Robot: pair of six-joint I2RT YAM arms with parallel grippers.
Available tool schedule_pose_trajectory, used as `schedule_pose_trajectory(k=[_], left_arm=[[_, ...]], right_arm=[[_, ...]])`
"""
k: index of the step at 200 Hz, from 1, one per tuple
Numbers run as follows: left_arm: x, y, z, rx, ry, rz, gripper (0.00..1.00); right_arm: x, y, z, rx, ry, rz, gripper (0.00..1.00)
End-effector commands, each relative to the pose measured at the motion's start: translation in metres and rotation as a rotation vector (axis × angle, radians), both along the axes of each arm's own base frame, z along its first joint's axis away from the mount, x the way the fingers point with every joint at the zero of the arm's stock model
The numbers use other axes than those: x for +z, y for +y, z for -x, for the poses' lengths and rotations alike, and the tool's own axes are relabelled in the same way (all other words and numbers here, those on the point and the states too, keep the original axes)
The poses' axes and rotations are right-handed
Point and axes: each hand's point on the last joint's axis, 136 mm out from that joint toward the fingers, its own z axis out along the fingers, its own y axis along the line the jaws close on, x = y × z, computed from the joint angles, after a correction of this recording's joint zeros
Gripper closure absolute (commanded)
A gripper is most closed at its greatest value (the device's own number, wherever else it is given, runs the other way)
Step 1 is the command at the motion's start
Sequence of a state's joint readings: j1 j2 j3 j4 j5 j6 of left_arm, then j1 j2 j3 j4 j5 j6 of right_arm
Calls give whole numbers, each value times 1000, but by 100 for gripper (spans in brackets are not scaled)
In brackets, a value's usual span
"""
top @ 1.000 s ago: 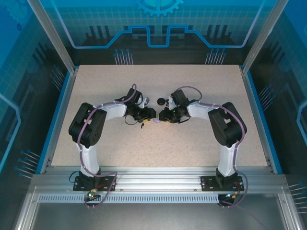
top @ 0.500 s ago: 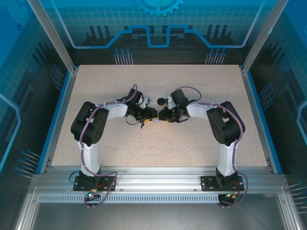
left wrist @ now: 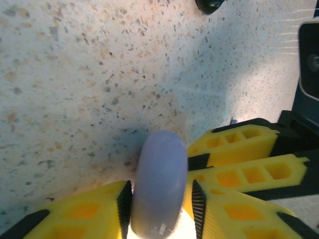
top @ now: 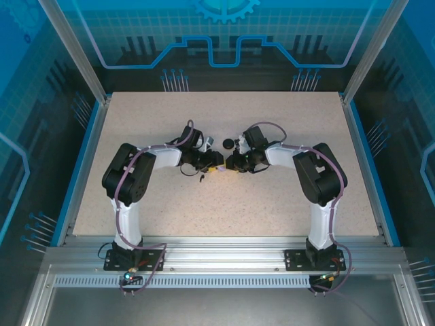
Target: Insert the wireless bluetooth earbuds into the charging case
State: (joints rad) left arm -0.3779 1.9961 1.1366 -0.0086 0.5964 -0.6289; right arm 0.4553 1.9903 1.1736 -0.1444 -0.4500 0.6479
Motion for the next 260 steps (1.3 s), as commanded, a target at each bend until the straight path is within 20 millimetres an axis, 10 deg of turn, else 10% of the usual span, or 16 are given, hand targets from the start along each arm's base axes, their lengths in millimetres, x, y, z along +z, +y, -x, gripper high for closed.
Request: schedule_pose_trajectory(k=[1, 56, 133, 199, 260], left_arm=[[8, -16, 5, -41, -4, 71, 70], [36, -11, 6, -38, -93, 62, 80], [146, 2, 11, -111, -544, 49, 80], [225, -3, 51, -263, -779, 186, 81], [269, -19, 92, -421, -872, 347, 80]], right_arm=[[-18, -3, 8, -4, 53, 22, 81], [38, -8, 7, 12, -91, -23, 75], [157, -47, 19, 124, -495, -69, 57], [242, -51, 59, 421, -685, -382, 45], [272, -39, 90, 556, -767, -459, 47]])
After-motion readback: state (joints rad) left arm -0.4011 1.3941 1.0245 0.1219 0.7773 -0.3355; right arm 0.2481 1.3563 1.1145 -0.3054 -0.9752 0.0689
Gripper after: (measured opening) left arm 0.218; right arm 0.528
